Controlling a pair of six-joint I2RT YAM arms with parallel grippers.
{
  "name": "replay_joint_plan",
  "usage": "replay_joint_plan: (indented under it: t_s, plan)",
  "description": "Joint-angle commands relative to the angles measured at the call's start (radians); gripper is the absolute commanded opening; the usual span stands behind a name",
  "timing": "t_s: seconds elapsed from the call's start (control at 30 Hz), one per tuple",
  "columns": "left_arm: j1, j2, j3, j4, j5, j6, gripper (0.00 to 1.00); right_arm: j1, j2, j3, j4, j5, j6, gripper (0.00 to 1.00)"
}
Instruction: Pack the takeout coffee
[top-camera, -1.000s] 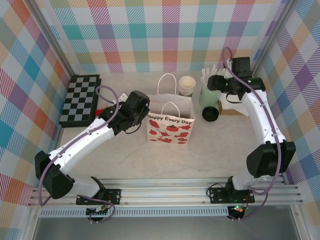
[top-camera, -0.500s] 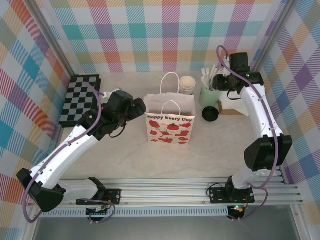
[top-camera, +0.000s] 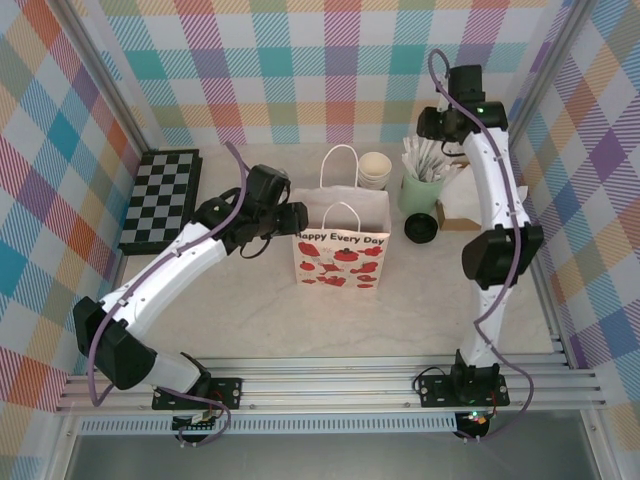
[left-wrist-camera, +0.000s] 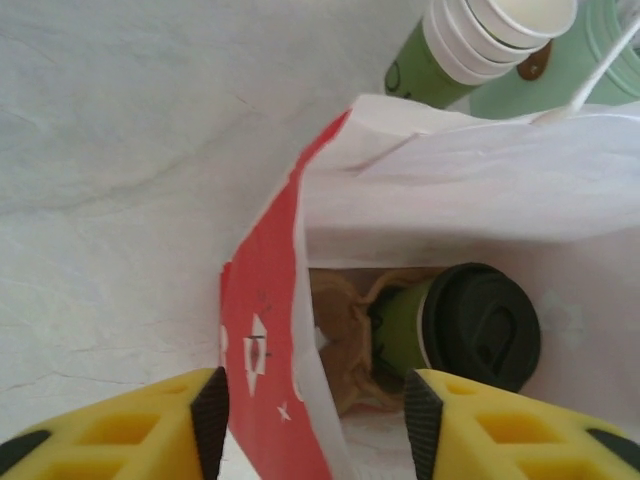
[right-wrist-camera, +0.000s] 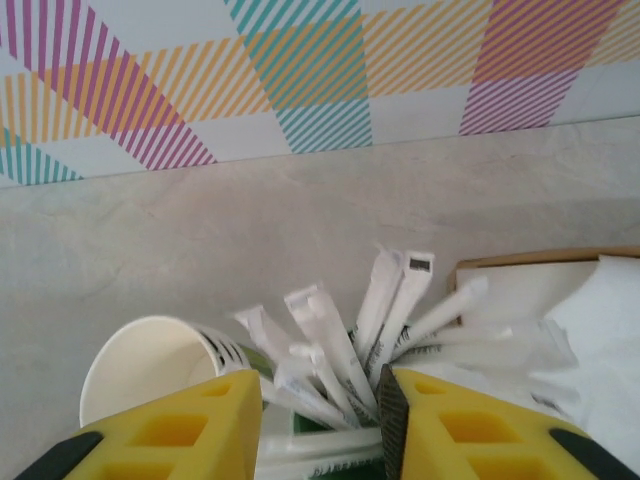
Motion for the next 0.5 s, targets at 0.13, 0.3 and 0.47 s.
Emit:
replay_joint_plan:
  t_s: [0.13, 0.3, 0.47]
  plan:
    - [-0.012, -0.012, -0.006, 0.075, 0.195, -0.071, 0.44, 0.016, 0.025, 0.072, -0.066, -0.279, -0.048, 0.42]
    - [-0.016, -0.013, 0.010, 0.027, 0.113, -0.087, 0.54, 0.034, 0.023, 0.029, -0.052, -0.221, -0.077, 0.45]
    - [-0.013, -0.041, 0.007, 0.014, 0.063, -0.065, 0.68, 0.042, 0.055, 0.028, -0.039, -0.060, -0.068, 0.45]
